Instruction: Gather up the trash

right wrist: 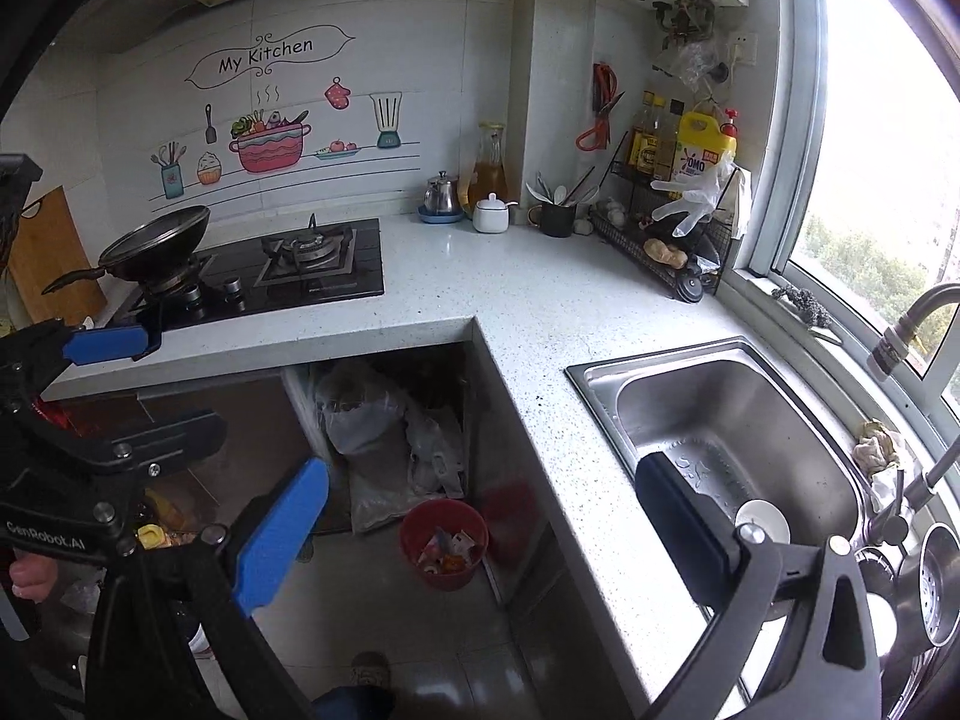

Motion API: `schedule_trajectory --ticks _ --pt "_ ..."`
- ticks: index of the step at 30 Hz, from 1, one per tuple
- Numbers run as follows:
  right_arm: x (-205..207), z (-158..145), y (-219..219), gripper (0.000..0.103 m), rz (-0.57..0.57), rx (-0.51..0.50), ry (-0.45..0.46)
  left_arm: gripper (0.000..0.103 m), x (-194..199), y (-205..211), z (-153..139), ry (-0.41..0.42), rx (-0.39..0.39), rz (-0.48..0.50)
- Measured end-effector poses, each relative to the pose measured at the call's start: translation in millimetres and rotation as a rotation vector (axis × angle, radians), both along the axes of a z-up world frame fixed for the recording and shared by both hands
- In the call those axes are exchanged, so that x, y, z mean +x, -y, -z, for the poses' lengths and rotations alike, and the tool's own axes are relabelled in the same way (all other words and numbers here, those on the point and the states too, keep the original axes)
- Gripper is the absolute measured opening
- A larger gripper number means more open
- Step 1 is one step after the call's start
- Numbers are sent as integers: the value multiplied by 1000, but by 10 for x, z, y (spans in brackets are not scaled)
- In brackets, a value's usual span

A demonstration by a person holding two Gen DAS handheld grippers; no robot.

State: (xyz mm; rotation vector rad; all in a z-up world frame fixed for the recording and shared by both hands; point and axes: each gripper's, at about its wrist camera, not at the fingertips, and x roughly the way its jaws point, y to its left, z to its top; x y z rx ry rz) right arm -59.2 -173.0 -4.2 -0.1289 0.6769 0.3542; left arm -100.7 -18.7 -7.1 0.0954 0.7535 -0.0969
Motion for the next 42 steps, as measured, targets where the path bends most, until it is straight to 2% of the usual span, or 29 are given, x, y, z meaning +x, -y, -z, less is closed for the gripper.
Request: schedule_trajectory --ticks 11,24,42 --pt "-157 -35 -83 102 11 5 19 103 -163 -2 -31 12 -19 -13" --pt "-298 -55 -146 102 -4 1 37 103 -304 -44 -27 22 10 -47" --pt "-360 -58 -119 102 12 -18 33 103 -379 -39 -2 17 2 -33"
